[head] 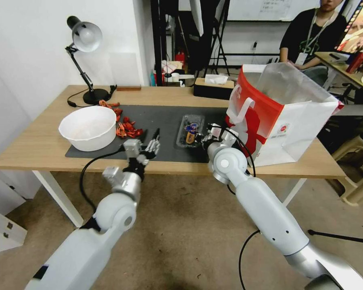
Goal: Close the takeout container lid, then place the container into the takeout bag.
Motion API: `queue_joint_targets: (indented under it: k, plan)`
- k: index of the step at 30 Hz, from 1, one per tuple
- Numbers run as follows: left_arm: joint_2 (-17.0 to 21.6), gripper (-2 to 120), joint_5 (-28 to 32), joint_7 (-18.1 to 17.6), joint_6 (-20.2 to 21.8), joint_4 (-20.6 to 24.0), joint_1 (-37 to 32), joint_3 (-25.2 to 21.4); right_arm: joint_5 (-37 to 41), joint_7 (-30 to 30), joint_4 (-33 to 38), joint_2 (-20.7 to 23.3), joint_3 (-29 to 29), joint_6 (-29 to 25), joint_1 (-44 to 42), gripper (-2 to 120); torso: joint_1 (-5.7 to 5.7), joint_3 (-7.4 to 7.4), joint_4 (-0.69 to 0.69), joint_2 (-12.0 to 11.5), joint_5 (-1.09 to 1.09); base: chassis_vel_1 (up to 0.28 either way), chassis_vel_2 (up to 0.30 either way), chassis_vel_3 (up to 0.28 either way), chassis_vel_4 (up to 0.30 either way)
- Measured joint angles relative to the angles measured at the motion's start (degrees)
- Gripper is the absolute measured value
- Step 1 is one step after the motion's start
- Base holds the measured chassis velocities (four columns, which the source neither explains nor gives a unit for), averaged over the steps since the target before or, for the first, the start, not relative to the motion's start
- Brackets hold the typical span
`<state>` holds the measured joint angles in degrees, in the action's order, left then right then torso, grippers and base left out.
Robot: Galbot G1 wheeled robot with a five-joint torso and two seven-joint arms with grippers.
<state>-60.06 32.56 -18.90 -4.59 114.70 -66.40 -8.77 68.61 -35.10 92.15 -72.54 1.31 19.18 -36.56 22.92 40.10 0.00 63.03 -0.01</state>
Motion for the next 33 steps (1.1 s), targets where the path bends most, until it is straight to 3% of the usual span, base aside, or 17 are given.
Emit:
queue_joint_targets:
  k: [11, 20, 33]
  plan:
    - [-0.8, 99, -7.3, 0.4, -3.8, 2.0, -12.8, -9.3, -0.1, 0.1, 0.4, 0.3, -0.3, 0.0, -0.2, 0, -0.01, 0.01, 0.01, 0.0, 0.01, 0.0, 0.0, 0.0, 0.0]
    - [-1.7, 100, -10.8, 1.0, -10.4, -0.3, -21.1, -11.5, -0.2, 0.4, 0.4, 0.2, -0.5, -0.1, -0.3, 0, -0.01, 0.0, 0.01, 0.0, 0.01, 0.0, 0.0, 0.0, 0.0]
    - [-1.9, 100, -10.9, 1.3, -12.2, -2.3, -21.5, -11.5, 1.6, 0.6, 4.6, 0.4, -1.8, 0.0, 0.1, 0, 0.01, 0.01, 0.0, 0.0, 0.02, 0.0, 0.0, 0.0, 0.0]
